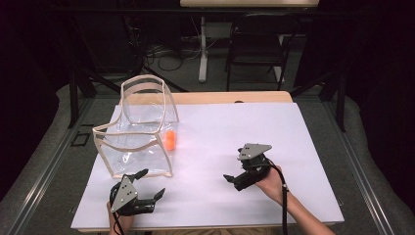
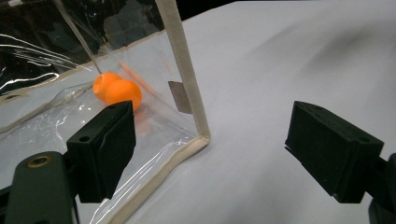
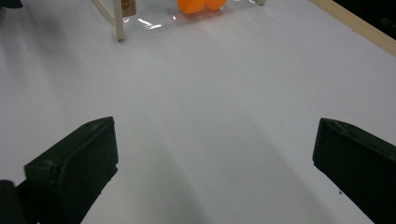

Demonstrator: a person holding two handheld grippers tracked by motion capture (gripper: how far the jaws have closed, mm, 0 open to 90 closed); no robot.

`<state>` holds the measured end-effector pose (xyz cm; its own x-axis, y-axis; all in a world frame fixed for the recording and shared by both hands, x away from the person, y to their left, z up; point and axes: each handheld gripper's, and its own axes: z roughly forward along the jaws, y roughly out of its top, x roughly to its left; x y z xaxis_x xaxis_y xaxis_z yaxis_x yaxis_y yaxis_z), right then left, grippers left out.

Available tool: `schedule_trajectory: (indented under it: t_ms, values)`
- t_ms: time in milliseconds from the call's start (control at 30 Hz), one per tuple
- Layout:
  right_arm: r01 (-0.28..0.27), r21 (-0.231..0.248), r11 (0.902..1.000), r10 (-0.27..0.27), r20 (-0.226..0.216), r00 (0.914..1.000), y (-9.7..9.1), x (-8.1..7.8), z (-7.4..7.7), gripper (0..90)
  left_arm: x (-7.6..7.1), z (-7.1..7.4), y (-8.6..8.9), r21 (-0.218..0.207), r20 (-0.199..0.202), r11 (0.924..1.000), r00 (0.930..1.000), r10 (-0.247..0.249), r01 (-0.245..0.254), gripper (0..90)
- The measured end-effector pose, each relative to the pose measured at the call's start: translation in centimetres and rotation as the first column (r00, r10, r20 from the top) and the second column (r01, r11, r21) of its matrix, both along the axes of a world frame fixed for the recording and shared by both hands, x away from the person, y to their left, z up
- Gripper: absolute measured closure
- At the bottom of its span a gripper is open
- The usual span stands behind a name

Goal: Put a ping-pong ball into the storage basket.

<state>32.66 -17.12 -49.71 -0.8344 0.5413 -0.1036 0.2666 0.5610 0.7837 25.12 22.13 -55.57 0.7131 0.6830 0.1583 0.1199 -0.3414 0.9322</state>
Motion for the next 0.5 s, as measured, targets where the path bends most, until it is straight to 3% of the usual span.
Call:
schedule_trajectory:
  t_ms: [500]
  values:
    - [0.045,-0.001,0.999,-0.044,0.021,0.9988,-2.4,-1.3,-0.7,0.0,0.0,0.0,0.0,0.001,0.0,1.0,1.0,0.001,-0.001,15.8]
